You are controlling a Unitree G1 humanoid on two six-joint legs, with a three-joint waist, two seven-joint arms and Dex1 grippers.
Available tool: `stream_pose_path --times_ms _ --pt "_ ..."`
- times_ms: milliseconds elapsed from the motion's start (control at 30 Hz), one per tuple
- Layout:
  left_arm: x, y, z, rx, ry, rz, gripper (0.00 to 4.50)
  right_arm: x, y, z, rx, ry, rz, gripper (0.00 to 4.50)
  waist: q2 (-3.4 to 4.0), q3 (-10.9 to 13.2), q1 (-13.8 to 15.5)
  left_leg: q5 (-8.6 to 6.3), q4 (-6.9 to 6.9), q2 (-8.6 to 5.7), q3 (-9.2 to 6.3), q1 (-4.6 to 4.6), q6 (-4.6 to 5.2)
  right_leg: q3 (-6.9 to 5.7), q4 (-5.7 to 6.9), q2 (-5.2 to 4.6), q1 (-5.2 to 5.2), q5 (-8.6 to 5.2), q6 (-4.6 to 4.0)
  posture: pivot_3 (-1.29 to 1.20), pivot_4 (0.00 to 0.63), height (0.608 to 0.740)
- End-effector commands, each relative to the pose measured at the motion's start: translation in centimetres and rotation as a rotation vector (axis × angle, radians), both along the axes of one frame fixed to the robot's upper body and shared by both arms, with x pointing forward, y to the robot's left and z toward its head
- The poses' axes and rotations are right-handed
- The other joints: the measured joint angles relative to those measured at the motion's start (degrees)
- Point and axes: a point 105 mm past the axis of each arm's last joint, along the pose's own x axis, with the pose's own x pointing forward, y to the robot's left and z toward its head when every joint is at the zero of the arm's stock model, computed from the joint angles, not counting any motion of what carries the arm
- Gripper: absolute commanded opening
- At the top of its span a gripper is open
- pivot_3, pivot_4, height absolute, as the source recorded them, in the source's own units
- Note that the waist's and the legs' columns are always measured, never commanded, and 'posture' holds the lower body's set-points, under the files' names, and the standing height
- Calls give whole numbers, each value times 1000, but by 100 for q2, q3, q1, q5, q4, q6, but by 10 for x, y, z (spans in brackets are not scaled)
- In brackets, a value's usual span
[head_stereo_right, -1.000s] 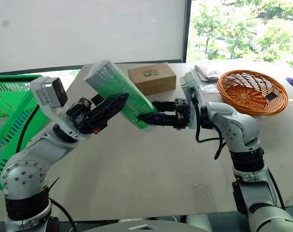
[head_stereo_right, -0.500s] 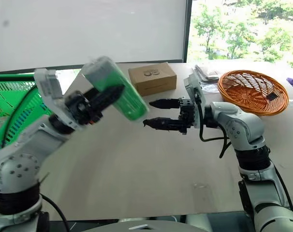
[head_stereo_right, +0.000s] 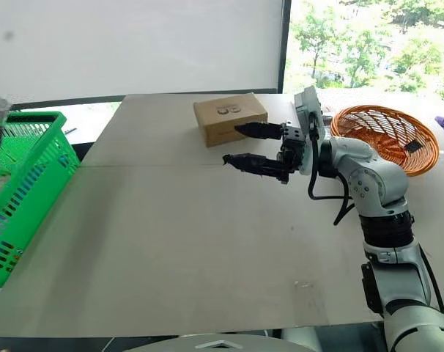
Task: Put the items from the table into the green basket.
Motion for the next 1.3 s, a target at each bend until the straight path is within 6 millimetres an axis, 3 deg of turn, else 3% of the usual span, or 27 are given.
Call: stream_pose_path --times_ms 33,100,200,267,433,467,533,633,800,933,1100,1300 --pt "-17 20 49 202 -161 142 2082 0 -2 14 16 -72 -2 4412 1 1 30 -1 0 0 1 -1 -1 -3 -2 -5 0 1 -2 258 0 740" --pt "-22 32 47 211 -165 198 2082 0 -3 14 16 -75 -5 4412 -1 0 37 -2 -1 0 1 -4 -3 -5 -8 -8 -1 7 -8 258 0 740" --pt "-25 46 32 138 -192 246 3411 1 -2 13 16 -78 -6 4500 9 2 42 -3 -6 0 5 -3 -4 -3 -11 -11 -2 7 -7 252 0 740" --pt "-29 53 33 94 -257 286 4357 1 -3 12 9 -81 -7 4500 1 -2 63 -3 -7 1 3 -6 -4 -6 -11 -12 -6 8 -8 240 0 740" --pt "-23 49 40 45 -339 260 4439 3 -7 10 11 -72 -31 4500 -35 -24 117 -4 4 4 0 -59 -6 -9 -4 -12 -58 13 -13 240 0 740" --pt "-17 42 41 42 -343 212 4439 3 -8 8 7 -68 -37 4500 -35 -24 121 -3 9 1 4 -75 -7 -6 2 -14 -72 15 -13 240 0 740" --pt "10 4 25 -14 -292 -32 4439 5 -13 0 -12 -55 -66 4500 -31 -33 178 -3 11 -6 12 -83 -7 4 17 -24 -87 15 -13 240 0 740" --pt "34 -67 -23 -312 -229 -390 4439 15 -31 -19 -45 -17 -183 4500 -17 -49 226 -3 13 -16 12 -88 -7 4 26 -36 -93 15 -14 249 0 740" --pt "21 -153 -101 -700 -121 -630 4439 25 -78 -78 -196 -7 -446 4500 -51 -92 294 -9 31 -22 30 -93 5 19 34 -45 -94 16 -12 250 0 740" --pt "-5 -207 -149 -704 29 -781 4439 17 -109 -101 -202 -17 -614 4500 -53 -92 266 -11 35 -4 42 -83 8 34 47 -24 -96 16 -12 228 0 740" --pt "-20 -222 -186 -698 113 -817 4439 -3 -134 -121 -259 25 -685 4500 -3 -118 275 -9 40 10 61 -58 11 48 50 1 -74 13 -13 210 0 740" --pt "-19 -223 -196 -725 146 -842 4439 -17 -164 -156 -383 53 -698 4500 32 -92 194 -10 64 38 85 26 10 19 33 26 40 -12 -22 172 0 740"
